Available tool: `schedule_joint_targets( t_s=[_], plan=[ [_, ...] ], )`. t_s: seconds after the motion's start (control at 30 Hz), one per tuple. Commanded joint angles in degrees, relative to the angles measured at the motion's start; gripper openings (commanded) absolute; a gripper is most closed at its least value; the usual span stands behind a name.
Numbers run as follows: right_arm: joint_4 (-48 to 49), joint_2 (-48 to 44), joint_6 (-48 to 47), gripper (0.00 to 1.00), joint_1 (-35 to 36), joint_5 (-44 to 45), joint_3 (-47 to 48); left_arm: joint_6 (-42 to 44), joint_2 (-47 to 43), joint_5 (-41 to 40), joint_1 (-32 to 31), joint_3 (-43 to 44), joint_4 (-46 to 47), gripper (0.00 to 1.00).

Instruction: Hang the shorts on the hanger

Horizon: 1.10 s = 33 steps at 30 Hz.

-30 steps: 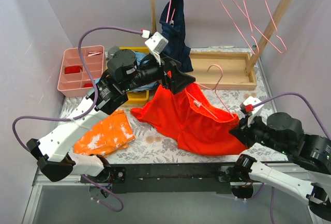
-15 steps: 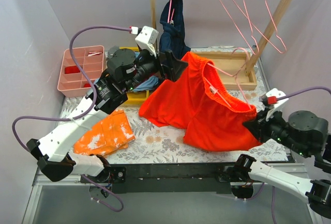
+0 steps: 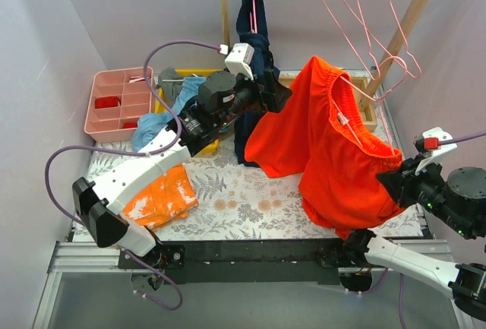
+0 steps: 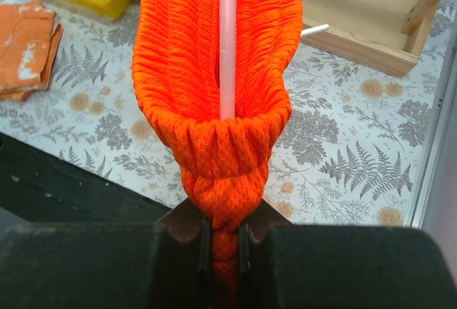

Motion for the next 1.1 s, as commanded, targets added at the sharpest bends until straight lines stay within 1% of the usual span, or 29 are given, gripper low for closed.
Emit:
schedule_joint_targets(
  t_s=[0.0, 0.07, 0.13, 0.23, 0.33, 0.37, 0.4, 0.43, 0.57, 0.63, 0.77, 0.83, 0.87, 0.93, 1.0, 1.03, 1.07],
  plan=[
    [8.2, 0.0, 3.3, 0.01, 0.0, 6.4, -1.8, -2.4, 1.7, 5.7, 0.0, 0.2, 7.5, 0.95],
    [9.8, -0.4, 3.3, 0.01, 0.0, 6.4, -3.8, -4.2, 3.8, 3.9, 0.0, 0.5, 8.8, 0.95],
    [10.6, -0.2, 3.0, 0.01, 0.0, 6.2, -4.9, -4.6, 5.7, 2.7, -0.1, 0.0, 13.4, 0.95],
    [10.9, 0.2, 3.1, 0.01, -0.1, 6.4, -5.6, -5.3, 9.4, 0.5, -0.1, 1.9, 15.3, 0.94],
    [11.0, -0.2, 4.0, 0.01, 0.0, 7.1, -6.6, -5.4, 11.9, -5.9, -0.4, 2.7, 15.1, 0.93],
    [10.9, -0.4, 4.6, 0.01, 0.0, 7.8, -6.8, -5.8, 12.2, -10.4, -0.4, 2.0, 14.9, 0.94],
    [10.9, -0.4, 5.0, 0.01, 0.0, 8.4, -7.1, -5.7, 12.0, -12.5, -0.4, 1.6, 14.7, 0.94],
    [10.8, -0.4, 5.6, 0.01, 0.0, 9.0, -7.2, -5.5, 11.3, -16.9, -0.4, 1.1, 14.3, 0.94],
    [13.9, 0.3, 5.3, 0.01, 0.0, 11.4, -8.1, -4.0, 7.6, -24.1, -0.4, -3.4, 14.5, 0.95],
    [15.6, 1.3, 4.7, 0.01, 0.0, 12.2, -8.3, -3.0, 5.2, -25.2, -0.3, -4.5, 13.7, 0.95],
    [18.6, 6.4, 3.7, 0.01, 0.0, 16.1, -7.7, -1.6, 1.6, -27.9, 0.0, -7.1, 12.5, 0.95],
    [20.3, 9.5, 2.9, 0.01, 0.0, 17.0, -5.9, -1.5, 0.4, -27.9, 0.4, -8.3, 11.3, 0.96],
    [20.5, 10.4, 3.0, 0.01, 0.0, 19.5, -4.7, -1.0, -0.8, -27.8, 0.5, -8.8, 11.3, 0.96],
    [21.7, 12.5, 2.0, 0.01, 0.0, 21.3, -2.1, -0.7, -1.6, -27.5, 0.9, -9.7, 10.9, 0.96],
    [24.4, 14.1, -1.0, 0.01, -0.1, 23.2, -1.3, -0.6, -2.5, -27.2, 1.1, -9.9, 9.1, 0.96],
    [27.9, 14.6, -2.1, 0.01, 0.0, 23.4, -1.0, -0.6, -2.8, -26.9, 1.4, -10.1, 8.7, 0.96],
    [29.4, 14.8, -2.9, 0.01, 0.0, 23.6, -0.6, -0.6, -3.4, -26.7, 1.4, -10.4, 8.6, 0.96]
  ],
)
